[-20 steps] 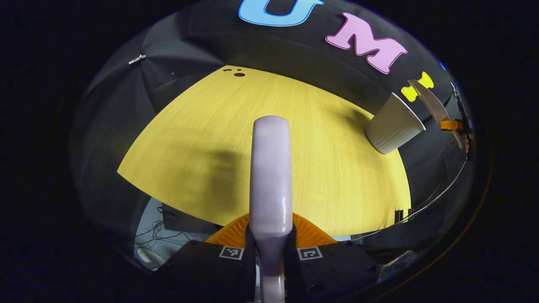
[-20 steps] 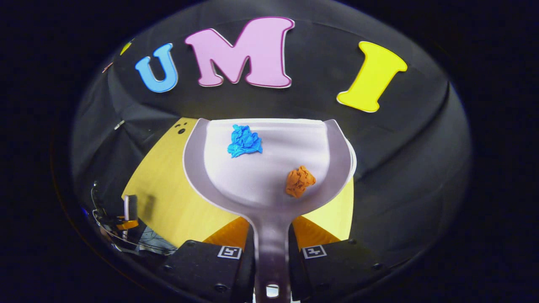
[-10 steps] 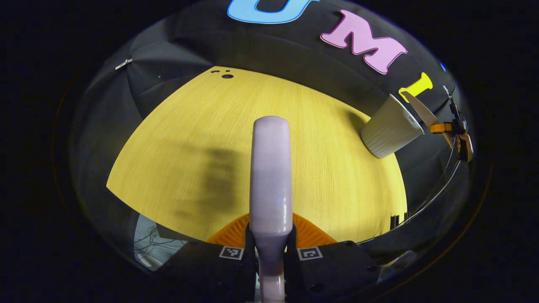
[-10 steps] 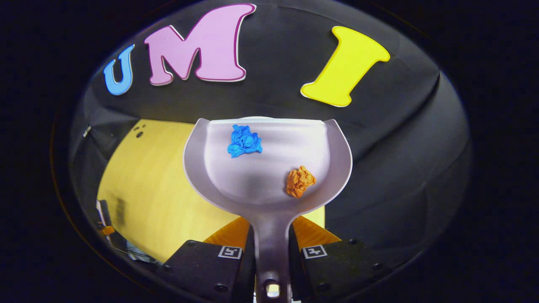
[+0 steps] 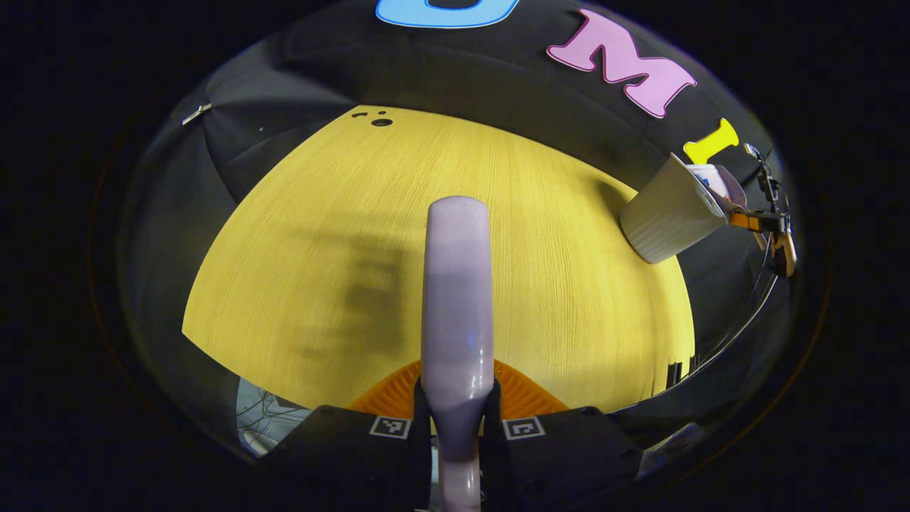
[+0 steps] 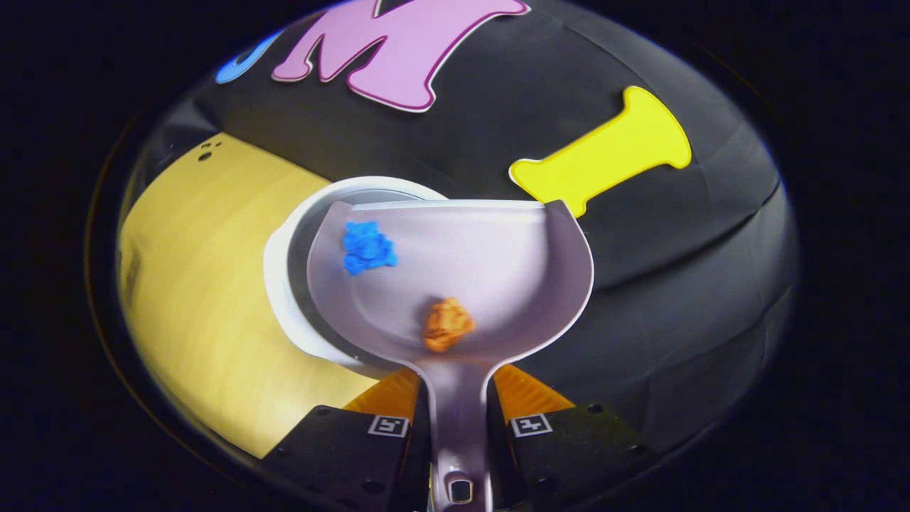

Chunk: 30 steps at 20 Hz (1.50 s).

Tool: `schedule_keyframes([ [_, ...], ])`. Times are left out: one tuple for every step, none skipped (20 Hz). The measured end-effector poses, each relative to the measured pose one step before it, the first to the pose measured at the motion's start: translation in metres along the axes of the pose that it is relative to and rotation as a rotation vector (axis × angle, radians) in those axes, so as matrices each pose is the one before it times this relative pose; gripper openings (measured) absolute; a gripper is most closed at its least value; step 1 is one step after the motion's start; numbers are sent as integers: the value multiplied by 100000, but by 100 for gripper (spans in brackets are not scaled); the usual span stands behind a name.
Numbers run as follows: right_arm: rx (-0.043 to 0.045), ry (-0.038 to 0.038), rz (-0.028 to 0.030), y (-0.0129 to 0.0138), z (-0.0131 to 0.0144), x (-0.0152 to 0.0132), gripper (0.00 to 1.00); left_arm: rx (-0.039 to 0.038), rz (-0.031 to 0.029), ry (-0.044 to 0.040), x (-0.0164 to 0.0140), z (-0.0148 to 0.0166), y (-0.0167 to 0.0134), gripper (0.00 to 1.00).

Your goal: Pick up the small broom and dustpan from the desktop, sweep the trash into the dustpan with the broom, and then empty the trash into the garbage bin.

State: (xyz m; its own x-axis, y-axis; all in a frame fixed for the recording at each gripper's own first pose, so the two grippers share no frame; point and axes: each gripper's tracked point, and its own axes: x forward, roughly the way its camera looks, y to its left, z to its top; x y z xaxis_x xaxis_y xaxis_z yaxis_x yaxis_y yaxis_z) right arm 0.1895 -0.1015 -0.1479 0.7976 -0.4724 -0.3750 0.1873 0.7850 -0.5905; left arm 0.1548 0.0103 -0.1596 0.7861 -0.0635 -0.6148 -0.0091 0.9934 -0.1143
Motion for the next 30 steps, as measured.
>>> schedule_keyframes([
  [-4081, -523, -3222, -384, -309, 89, 37, 651, 51, 586, -22, 11, -17, 31],
  [-3005, -263, -2480, -310, -174, 82, 37, 612, 89, 510, 81, -51, 4, 33],
  [-2393, 321, -1594, -265, -191, 163, 37, 438, 199, 544, 94, -44, 61, 33],
  [-1822, 498, -1688, -248, -198, 127, 37, 44, 228, 612, 92, -5, -3, 33],
  [-2045, 309, -1804, -165, -284, 333, 33, -208, -164, 442, 17, -2, -79, 31],
  [-2606, 50, -1937, -184, -20, 185, 37, -98, -156, 202, 27, 3, -41, 31],
  [-3815, 60, -1970, -462, 67, 371, 37, 106, -42, 146, 87, -8, 94, 33],
  [-4344, -382, -2420, -440, 113, 378, 37, 436, 171, 74, -37, 17, -2, 33],
  [-4626, -453, -2319, -486, 1, 422, 37, 527, 180, -62, 20, 44, -22, 34],
  [-4451, -851, -2163, -408, 81, 392, 37, 392, 137, 35, 2, 73, -8, 33],
  [-3707, -693, -1952, -292, 143, 454, 33, 74, 328, -156, 75, 28, 8, 33],
  [-4154, -566, -1377, -211, 147, 344, 37, -259, 408, -315, 5, 48, -16, 33],
  [-5295, -1237, -1532, -529, 297, -22, 37, -299, -31, 302, 38, -104, -143, 33],
  [-6177, -1946, -2264, -774, 409, 184, 37, -192, -67, 232, -24, 30, -38, 33],
  [-6310, -2356, -3207, -1069, 481, 130, 33, 89, 72, 46, 119, -5, 30, 33],
  [-6567, -2461, -3318, -808, 399, 79, 37, 209, 320, 240, 30, -30, 18, 33],
  [-6275, -2220, -3186, -669, 242, -2, 33, 152, 93, 46, 53, -2, -111, 33],
  [-4895, -1555, -2266, -753, 98, -87, 37, 84, -103, 65, 19, -27, -89, 33],
  [-2833, -1053, -866, -398, -160, -112, 37, 7, 151, -104, 64, 5, 56, 31],
  [-1698, -528, 194, -261, -462, -278, 41, -85, 91, -38, 12, -22, -54, 33],
  [-1871, -172, 69, -600, -908, -305, 37, -338, 88, -61, 58, -47, -29, 33],
  [-1872, -424, -288, -397, -869, -355, 37, -541, -123, -31, 81, -44, -86, 33],
  [-1589, -132, -233, 279, 258, 212, 37, -456, -164, -108, 23, -5, -70, 33],
  [-1213, -287, 112, 87, 112, 29, 37, 72, 91, -257, 3, 23, -33, 34],
  [731, -208, 933, 209, 378, 96, 37, 624, 1010, -1661, -129, 161, 60, 33],
  [1970, 275, 1266, 24, -7, -143, 37, 1008, 536, -1788, -206, 251, -149, 31],
  [2722, 553, 1150, -91, -75, -36, 37, 905, 130, -1272, -124, 212, -410, 33],
  [4273, 802, 1551, 42, -59, -52, 37, 491, 189, -1118, -14, 395, -267, 31],
  [4891, 1019, 1927, 136, 71, 5, 37, 134, -49, -906, 112, 291, -134, 31],
  [5509, 1173, 2305, 158, -19, -152, 37, -212, -198, -816, -73, 240, -281, 33],
])
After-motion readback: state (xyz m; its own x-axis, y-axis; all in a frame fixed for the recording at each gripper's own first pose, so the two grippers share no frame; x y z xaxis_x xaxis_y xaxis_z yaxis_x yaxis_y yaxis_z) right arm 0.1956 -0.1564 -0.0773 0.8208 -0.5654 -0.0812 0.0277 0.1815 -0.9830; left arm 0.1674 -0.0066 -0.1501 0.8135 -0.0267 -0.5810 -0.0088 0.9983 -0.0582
